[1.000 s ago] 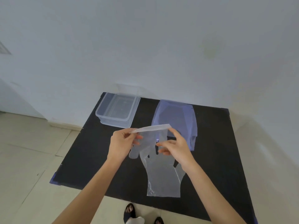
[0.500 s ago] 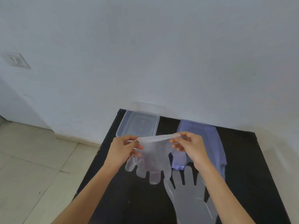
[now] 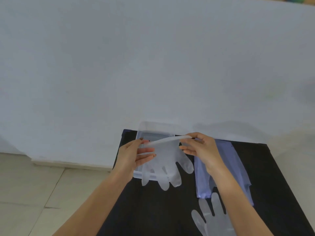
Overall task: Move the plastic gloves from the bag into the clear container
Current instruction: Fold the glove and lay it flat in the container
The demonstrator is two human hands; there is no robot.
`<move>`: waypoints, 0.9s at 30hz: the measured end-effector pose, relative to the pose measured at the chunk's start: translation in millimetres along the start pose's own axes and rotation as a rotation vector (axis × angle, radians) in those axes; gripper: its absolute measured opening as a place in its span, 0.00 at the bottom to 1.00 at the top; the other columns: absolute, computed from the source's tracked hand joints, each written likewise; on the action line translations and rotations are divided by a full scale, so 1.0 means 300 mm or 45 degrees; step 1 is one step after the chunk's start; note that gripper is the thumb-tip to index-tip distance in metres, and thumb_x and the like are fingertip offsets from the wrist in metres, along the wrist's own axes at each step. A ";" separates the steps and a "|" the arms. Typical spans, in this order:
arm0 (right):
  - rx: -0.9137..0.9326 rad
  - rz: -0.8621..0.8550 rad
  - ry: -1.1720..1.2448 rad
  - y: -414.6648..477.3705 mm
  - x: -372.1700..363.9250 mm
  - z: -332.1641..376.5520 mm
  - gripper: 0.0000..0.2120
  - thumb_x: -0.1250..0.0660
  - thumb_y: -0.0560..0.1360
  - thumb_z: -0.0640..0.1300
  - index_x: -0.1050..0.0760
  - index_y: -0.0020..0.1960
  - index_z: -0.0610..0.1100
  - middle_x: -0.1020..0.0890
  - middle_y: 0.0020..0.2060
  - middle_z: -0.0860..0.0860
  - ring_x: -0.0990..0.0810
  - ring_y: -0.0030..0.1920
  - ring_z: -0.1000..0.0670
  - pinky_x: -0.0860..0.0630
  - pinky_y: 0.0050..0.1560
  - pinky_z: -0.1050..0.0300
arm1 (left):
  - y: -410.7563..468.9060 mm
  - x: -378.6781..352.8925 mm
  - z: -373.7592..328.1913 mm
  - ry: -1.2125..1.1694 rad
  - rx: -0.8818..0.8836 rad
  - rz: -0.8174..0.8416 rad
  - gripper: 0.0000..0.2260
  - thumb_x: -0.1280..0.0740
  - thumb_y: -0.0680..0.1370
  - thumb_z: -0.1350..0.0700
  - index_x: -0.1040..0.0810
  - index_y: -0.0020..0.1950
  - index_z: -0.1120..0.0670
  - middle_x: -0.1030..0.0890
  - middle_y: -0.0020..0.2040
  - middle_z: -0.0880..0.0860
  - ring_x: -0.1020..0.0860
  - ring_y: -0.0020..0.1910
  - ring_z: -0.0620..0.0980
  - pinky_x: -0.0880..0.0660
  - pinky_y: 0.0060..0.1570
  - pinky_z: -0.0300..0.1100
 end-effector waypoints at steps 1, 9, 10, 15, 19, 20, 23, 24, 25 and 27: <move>0.012 -0.002 -0.004 0.008 -0.010 0.011 0.04 0.29 0.74 0.39 0.19 0.48 0.41 0.14 0.45 0.39 0.14 0.45 0.42 0.18 0.45 0.55 | 0.016 -0.010 0.010 -0.031 0.068 0.028 0.07 0.35 0.79 0.54 0.20 0.52 0.55 0.15 0.45 0.63 0.15 0.44 0.60 0.17 0.43 0.47; 0.079 0.065 0.048 0.053 -0.002 0.075 0.06 0.32 0.75 0.36 0.19 0.51 0.36 0.14 0.48 0.41 0.15 0.50 0.46 0.18 0.53 0.56 | 0.172 -0.076 0.051 -0.235 0.236 0.075 0.06 0.34 0.76 0.66 0.20 0.51 0.63 0.19 0.52 0.62 0.19 0.50 0.57 0.17 0.42 0.45; 0.077 0.069 0.053 0.063 0.005 0.076 0.07 0.32 0.75 0.36 0.18 0.51 0.36 0.14 0.48 0.42 0.15 0.50 0.46 0.18 0.54 0.56 | 0.196 -0.079 0.037 -0.192 0.200 0.065 0.07 0.35 0.76 0.68 0.19 0.51 0.63 0.19 0.50 0.60 0.19 0.48 0.54 0.17 0.40 0.42; -0.039 -0.027 0.233 0.125 0.026 0.038 0.13 0.41 0.77 0.39 0.19 0.43 0.36 0.14 0.43 0.43 0.15 0.44 0.47 0.19 0.48 0.57 | 0.276 -0.079 -0.022 -0.126 0.050 0.042 0.13 0.37 0.75 0.72 0.21 0.55 0.61 0.21 0.44 0.56 0.21 0.41 0.49 0.18 0.37 0.36; -0.115 -0.145 0.168 0.188 0.022 -0.057 0.13 0.32 0.75 0.44 0.17 0.41 0.35 0.14 0.41 0.42 0.15 0.41 0.49 0.19 0.47 0.58 | 0.324 -0.066 -0.022 0.012 0.012 0.020 0.15 0.37 0.74 0.72 0.22 0.57 0.59 0.21 0.48 0.55 0.21 0.42 0.49 0.20 0.43 0.38; -0.117 -0.156 0.156 0.205 0.015 -0.083 0.09 0.29 0.74 0.42 0.17 0.41 0.35 0.14 0.40 0.41 0.16 0.42 0.48 0.18 0.49 0.56 | 0.338 -0.063 -0.020 0.026 0.001 0.012 0.16 0.37 0.74 0.72 0.22 0.58 0.59 0.21 0.47 0.54 0.21 0.42 0.48 0.20 0.43 0.38; -0.145 -0.168 0.089 0.255 -0.006 -0.137 0.03 0.29 0.72 0.33 0.17 0.45 0.36 0.16 0.41 0.39 0.16 0.39 0.48 0.17 0.48 0.58 | 0.379 -0.044 -0.017 0.120 -0.062 -0.078 0.16 0.36 0.74 0.71 0.23 0.60 0.60 0.21 0.45 0.53 0.21 0.42 0.47 0.22 0.37 0.35; -0.141 -0.170 0.036 0.270 -0.014 -0.139 0.06 0.29 0.72 0.32 0.18 0.48 0.35 0.16 0.41 0.40 0.17 0.38 0.49 0.17 0.46 0.60 | 0.390 -0.041 -0.018 0.152 -0.072 -0.103 0.17 0.35 0.74 0.71 0.23 0.61 0.60 0.21 0.47 0.53 0.21 0.42 0.47 0.22 0.38 0.35; -0.131 -0.162 0.003 0.282 -0.028 -0.132 0.08 0.30 0.72 0.31 0.18 0.51 0.34 0.16 0.41 0.42 0.18 0.37 0.50 0.17 0.43 0.62 | 0.401 -0.042 -0.025 0.177 -0.081 -0.113 0.18 0.35 0.73 0.71 0.24 0.62 0.61 0.22 0.50 0.54 0.21 0.43 0.48 0.22 0.39 0.36; -0.073 -0.135 -0.056 0.301 -0.053 -0.093 0.13 0.31 0.73 0.31 0.20 0.57 0.37 0.17 0.47 0.45 0.18 0.38 0.53 0.20 0.38 0.67 | 0.415 -0.057 -0.059 0.222 -0.148 -0.081 0.20 0.35 0.73 0.73 0.25 0.63 0.60 0.23 0.57 0.55 0.21 0.44 0.49 0.20 0.41 0.35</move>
Point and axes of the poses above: each hand's wrist, its own y-axis towards the middle knuckle, its own x-axis out of the back of the hand, z = x × y, the point moved 7 cm from there along y, towards the middle knuckle
